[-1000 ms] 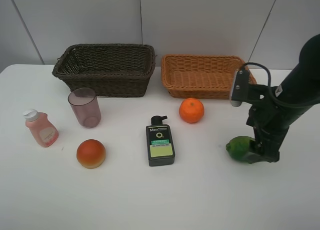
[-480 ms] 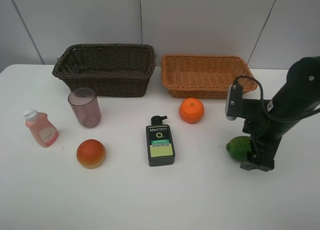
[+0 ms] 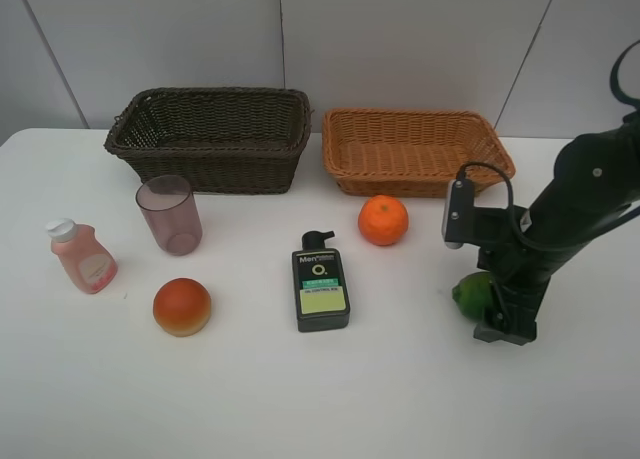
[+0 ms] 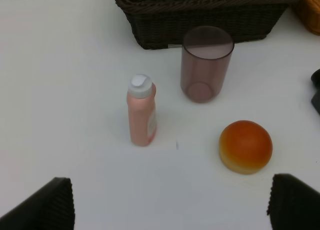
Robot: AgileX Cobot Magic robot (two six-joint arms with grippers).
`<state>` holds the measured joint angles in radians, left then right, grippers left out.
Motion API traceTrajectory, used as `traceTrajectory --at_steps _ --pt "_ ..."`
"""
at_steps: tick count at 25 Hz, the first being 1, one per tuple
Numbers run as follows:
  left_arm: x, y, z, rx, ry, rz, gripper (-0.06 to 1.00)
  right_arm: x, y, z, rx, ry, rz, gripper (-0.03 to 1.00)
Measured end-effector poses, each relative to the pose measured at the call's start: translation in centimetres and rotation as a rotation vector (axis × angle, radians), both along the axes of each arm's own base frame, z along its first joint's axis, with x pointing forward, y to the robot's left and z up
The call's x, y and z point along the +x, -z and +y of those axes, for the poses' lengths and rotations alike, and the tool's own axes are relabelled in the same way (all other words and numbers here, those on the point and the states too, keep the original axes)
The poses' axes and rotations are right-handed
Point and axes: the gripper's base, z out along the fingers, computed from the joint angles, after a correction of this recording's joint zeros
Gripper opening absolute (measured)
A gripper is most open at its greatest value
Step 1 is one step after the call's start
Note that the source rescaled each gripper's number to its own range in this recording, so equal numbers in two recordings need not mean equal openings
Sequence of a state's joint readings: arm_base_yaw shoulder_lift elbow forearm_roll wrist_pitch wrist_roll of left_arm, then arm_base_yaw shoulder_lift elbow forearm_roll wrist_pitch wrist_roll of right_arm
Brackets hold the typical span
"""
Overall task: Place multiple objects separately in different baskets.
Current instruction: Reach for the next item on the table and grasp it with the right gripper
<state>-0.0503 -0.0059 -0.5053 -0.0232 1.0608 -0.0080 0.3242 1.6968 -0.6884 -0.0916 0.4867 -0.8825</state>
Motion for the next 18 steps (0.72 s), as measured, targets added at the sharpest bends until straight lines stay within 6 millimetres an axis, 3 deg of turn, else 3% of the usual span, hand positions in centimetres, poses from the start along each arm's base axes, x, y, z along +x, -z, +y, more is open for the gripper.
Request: traceTrajectory --at_steps 9,11,12,14,18 --pt "0.0 0.0 0.0 0.0 0.0 0.0 1.0 0.2 1.9 -0.1 -0.043 -0.04 0.046 0.93" --pt "0.0 0.0 0.0 0.0 0.0 0.0 1.0 0.2 2.0 -0.1 -0.045 -0.04 0.053 0.73" --pt "0.0 0.0 0.0 0.0 0.0 0.0 1.0 0.1 2.1 -0.2 -0.048 -0.043 0.056 0.54" --pt "0.0 0.0 0.0 0.0 0.0 0.0 1.0 0.2 2.1 -0.2 -0.058 -0.061 0.047 0.0" --pt "0.0 0.0 0.0 0.0 0.0 0.0 1.0 0.5 2.1 -0.2 -0.066 -0.089 0.023 0.02"
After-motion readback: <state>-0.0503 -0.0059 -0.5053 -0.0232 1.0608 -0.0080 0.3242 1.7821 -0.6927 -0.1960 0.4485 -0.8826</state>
